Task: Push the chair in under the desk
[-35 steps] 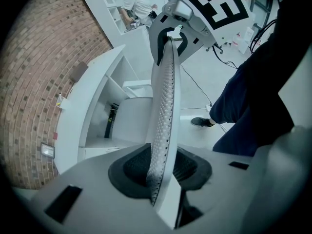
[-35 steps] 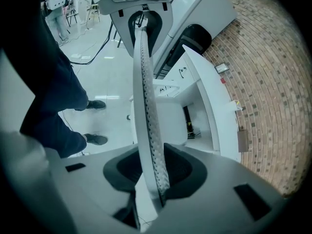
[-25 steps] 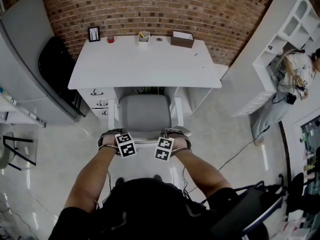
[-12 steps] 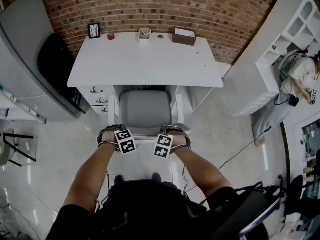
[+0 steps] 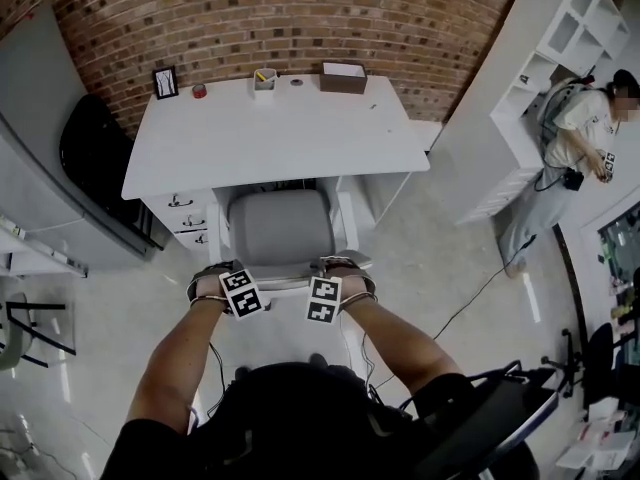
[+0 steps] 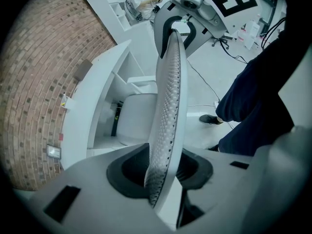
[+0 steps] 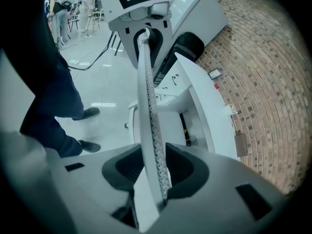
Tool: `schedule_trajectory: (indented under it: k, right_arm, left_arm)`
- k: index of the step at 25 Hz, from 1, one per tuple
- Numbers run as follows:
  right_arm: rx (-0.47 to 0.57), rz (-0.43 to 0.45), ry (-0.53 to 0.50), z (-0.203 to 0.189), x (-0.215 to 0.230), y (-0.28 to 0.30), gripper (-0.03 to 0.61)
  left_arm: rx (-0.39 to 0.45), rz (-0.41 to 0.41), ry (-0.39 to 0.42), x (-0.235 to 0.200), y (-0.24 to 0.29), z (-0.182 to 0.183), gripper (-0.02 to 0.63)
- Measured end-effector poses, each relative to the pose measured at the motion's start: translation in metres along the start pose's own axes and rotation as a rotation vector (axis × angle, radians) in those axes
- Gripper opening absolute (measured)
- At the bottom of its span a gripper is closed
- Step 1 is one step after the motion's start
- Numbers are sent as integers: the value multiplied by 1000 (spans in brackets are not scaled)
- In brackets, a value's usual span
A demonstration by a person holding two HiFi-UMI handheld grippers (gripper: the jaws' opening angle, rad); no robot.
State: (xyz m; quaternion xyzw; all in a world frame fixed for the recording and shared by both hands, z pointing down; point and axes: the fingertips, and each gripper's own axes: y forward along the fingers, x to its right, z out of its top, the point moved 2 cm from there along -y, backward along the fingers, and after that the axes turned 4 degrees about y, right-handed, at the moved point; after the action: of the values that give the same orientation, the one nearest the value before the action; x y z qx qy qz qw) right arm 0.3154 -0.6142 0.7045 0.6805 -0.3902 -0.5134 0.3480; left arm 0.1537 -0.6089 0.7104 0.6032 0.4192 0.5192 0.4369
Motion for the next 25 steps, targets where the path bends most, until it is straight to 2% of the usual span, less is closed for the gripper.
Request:
schedule_trajectory:
  k: [3,5,10,14,20,25]
  right_arm:
    - [47,19,92,2,0,-14,161]
    - [86,28,155,4,2,-28,184]
    - [182,34,337,6,12,-64,184]
    - [240,-14,447,6,22,-84,147]
    - [370,-98,673,11,37,-121,126]
    - [552,-167,884,19,46,-171,72]
  left_arm:
    - [46,16,-9,2,-3,0,135]
    - [107,14,-38,2,-10,0,151]
    - [288,-11,-180,0,-42,-3,166]
    - [419,35,-264,-4,-70,-6,164]
    - [681,114,-412,-5,-124,4,151]
    - [953,193,-599,-3,-185,15,90]
